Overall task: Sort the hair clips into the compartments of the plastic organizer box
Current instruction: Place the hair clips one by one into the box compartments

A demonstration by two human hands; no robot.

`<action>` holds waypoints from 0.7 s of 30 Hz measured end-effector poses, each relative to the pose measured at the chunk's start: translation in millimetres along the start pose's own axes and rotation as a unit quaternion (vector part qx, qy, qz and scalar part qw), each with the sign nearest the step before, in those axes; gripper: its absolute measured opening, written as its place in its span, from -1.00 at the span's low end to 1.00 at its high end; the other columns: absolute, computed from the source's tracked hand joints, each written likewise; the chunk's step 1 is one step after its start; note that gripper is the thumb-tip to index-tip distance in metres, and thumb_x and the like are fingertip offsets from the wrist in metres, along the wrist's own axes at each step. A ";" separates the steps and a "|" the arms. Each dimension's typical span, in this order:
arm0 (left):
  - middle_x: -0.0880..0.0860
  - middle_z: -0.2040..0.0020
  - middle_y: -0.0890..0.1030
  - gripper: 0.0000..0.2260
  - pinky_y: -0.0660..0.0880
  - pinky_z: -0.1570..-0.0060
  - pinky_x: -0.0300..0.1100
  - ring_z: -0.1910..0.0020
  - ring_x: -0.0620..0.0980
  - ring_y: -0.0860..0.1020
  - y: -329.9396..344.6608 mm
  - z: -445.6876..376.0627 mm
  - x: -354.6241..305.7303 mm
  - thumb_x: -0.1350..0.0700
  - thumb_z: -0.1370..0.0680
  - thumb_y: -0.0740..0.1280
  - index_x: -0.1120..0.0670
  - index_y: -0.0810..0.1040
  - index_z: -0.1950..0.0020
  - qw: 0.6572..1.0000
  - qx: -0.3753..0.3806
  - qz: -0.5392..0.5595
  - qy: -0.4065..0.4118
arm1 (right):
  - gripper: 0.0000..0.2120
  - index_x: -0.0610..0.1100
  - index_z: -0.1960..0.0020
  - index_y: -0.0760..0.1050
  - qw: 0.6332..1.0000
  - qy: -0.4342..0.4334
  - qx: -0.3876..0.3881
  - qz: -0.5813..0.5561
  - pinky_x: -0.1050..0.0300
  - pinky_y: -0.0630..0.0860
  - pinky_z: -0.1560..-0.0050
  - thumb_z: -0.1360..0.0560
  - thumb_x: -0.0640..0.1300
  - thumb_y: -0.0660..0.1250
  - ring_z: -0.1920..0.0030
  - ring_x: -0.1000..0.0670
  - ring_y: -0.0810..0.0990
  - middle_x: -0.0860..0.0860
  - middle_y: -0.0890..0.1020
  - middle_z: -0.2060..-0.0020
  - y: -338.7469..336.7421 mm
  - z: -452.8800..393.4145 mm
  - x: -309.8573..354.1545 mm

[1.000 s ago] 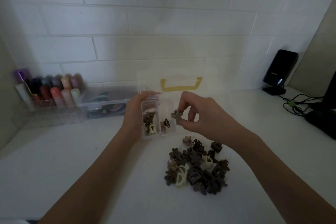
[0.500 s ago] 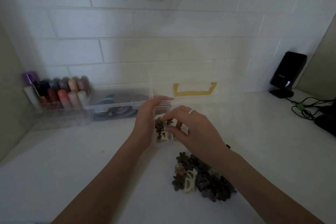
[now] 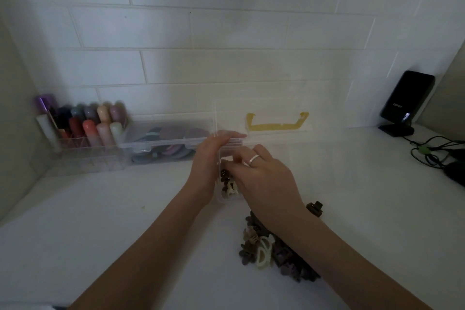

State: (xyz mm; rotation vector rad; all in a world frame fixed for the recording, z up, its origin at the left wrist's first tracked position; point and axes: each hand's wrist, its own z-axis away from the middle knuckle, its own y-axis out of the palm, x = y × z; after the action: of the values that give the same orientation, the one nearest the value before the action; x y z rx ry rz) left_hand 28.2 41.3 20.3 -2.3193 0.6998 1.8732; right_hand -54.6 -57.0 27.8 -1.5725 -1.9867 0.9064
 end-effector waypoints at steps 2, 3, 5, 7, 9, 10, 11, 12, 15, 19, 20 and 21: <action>0.23 -0.01 0.60 -0.70 0.45 -0.04 0.00 -0.06 0.19 0.54 -0.4 -0.4 0.9 -0.07 -0.39 0.25 0.07 0.66 0.08 1.000 -0.010 0.007 -0.007 | -0.77 -0.07 -0.07 0.58 0.999 -0.007 0.008 -0.033 0.18 0.43 0.23 -0.42 -0.21 0.34 0.09 0.00 0.50 0.03 0.63 0.04 -1.4 0.5 -1.8; 0.24 -0.02 0.59 -0.70 0.44 -0.07 0.03 -0.08 0.22 0.54 -1.2 -1.2 1.6 -0.06 -0.40 0.25 0.07 0.66 0.07 1.000 -0.013 0.013 -0.008 | -0.77 -0.08 -0.08 0.56 0.998 -0.005 0.008 -0.055 0.14 0.46 0.20 -0.45 -0.20 0.26 0.08 -0.02 0.50 0.02 0.63 0.03 -3.6 0.5 -2.6; 0.27 -0.05 0.58 -0.67 0.43 -0.10 0.08 -0.10 0.25 0.53 -1.6 -2.1 2.1 -0.09 -0.37 0.27 0.07 0.66 0.05 1.000 -0.017 0.017 -0.015 | -0.79 -0.10 0.03 0.56 0.998 -0.023 0.009 -0.065 0.11 0.41 0.19 -0.43 -0.22 0.18 0.09 -0.03 0.47 0.00 0.62 0.03 -6.6 0.7 -4.8; 0.27 -0.04 0.57 -0.62 0.42 -0.01 0.04 -0.06 0.22 0.53 -0.3 -1.6 0.6 -0.10 -0.34 0.30 0.11 0.64 -0.01 0.998 -0.029 0.030 -0.039 | -0.82 -0.08 0.13 0.58 0.998 -0.059 0.025 -0.013 0.10 0.30 0.15 -0.39 -0.23 0.21 0.07 -0.03 0.40 -0.01 0.60 0.02 -6.3 1.9 -6.3; 0.25 -0.03 0.57 -0.63 0.43 0.00 0.02 -0.05 0.19 0.53 0.1 -2.6 0.8 -0.06 -0.37 0.28 0.14 0.62 -0.03 0.997 -0.037 0.045 -0.051 | -0.78 -0.04 0.10 0.59 0.996 -0.062 0.048 0.034 0.09 0.24 0.10 -0.39 -0.20 0.20 0.00 -0.03 0.39 0.00 0.58 -0.08 -4.8 3.5 -5.8; 0.25 -0.04 0.58 -0.65 0.44 -0.05 0.04 -0.07 0.20 0.53 -0.3 -3.3 1.4 -0.05 -0.38 0.27 0.14 0.62 -0.02 0.997 -0.037 0.045 -0.051 | -0.76 -0.03 0.06 0.59 0.996 -0.052 0.055 0.044 0.08 0.24 0.07 -0.40 -0.18 0.18 -0.04 -0.04 0.41 0.01 0.56 -0.14 -4.8 3.6 -5.0; 0.25 -0.04 0.59 -0.67 0.43 -0.08 0.06 -0.07 0.20 0.53 -0.3 -3.2 1.6 -0.05 -0.39 0.26 0.13 0.64 0.01 0.997 -0.034 0.045 -0.049 | -0.73 -0.03 0.03 0.58 0.996 -0.041 0.060 0.049 0.07 0.24 0.06 -0.40 -0.17 0.15 -0.06 -0.05 0.43 0.01 0.54 -0.18 -5.4 3.2 -3.8; 0.23 -0.03 0.59 -0.69 0.43 -0.07 0.05 -0.07 0.18 0.54 -0.3 -2.8 1.5 -0.05 -0.40 0.26 0.10 0.65 0.05 0.997 -0.031 0.045 -0.047 | -0.70 -0.04 0.01 0.58 0.996 -0.033 0.063 0.054 0.07 0.23 0.05 -0.40 -0.16 0.13 -0.07 -0.06 0.45 0.01 0.54 -0.19 -5.8 2.6 -2.4; 0.20 0.03 0.57 -0.72 0.41 0.07 -0.06 0.01 0.14 0.51 0.0 -2.2 1.0 -0.07 -0.40 0.26 0.04 0.67 0.10 0.997 -0.024 0.044 -0.053 | -0.71 -0.04 0.03 0.59 0.993 -0.031 0.084 0.072 0.06 0.19 0.09 -0.38 -0.16 0.14 0.00 -0.03 0.40 0.04 0.58 -0.13 -7.2 0.6 0.4; 0.18 -0.01 0.57 -0.56 0.43 0.11 -0.06 0.00 0.15 0.49 -0.1 -5.5 1.7 -0.17 -0.27 0.34 0.08 0.65 0.01 0.994 -0.030 0.051 -0.092 | -0.78 -0.01 -0.06 0.55 0.981 -0.040 0.186 0.029 0.01 0.21 0.04 -0.47 -0.17 0.22 -0.01 -0.05 0.48 0.06 0.60 -0.08 -13.9 -1.3 -0.3; 0.19 -0.04 0.58 -0.55 0.45 0.05 -0.02 -0.04 0.17 0.51 -0.5 -7.1 2.7 -0.17 -0.27 0.34 0.09 0.65 0.00 0.994 -0.033 0.046 -0.092 | -0.76 0.01 -0.10 0.52 0.979 -0.032 0.200 -0.002 0.01 0.24 0.00 -0.50 -0.17 0.18 -0.04 -0.04 0.48 0.07 0.59 -0.08 -18.5 -3.0 -1.8; 0.20 -0.06 0.59 -0.56 0.46 -0.04 0.03 -0.08 0.19 0.52 -1.5 -8.2 3.7 -0.17 -0.29 0.33 0.09 0.64 -0.01 0.995 -0.037 0.045 -0.086 | -0.74 0.02 -0.13 0.49 0.979 -0.024 0.201 -0.035 0.02 0.28 -0.03 -0.51 -0.17 0.16 -0.06 -0.02 0.47 0.09 0.60 -0.07 -24.6 -5.4 -3.1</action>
State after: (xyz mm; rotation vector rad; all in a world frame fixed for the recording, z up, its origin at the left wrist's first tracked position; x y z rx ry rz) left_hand 36.7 38.8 18.5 -2.1665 0.7378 2.1410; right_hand -66.6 -62.2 49.5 -1.2572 -1.7380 1.2354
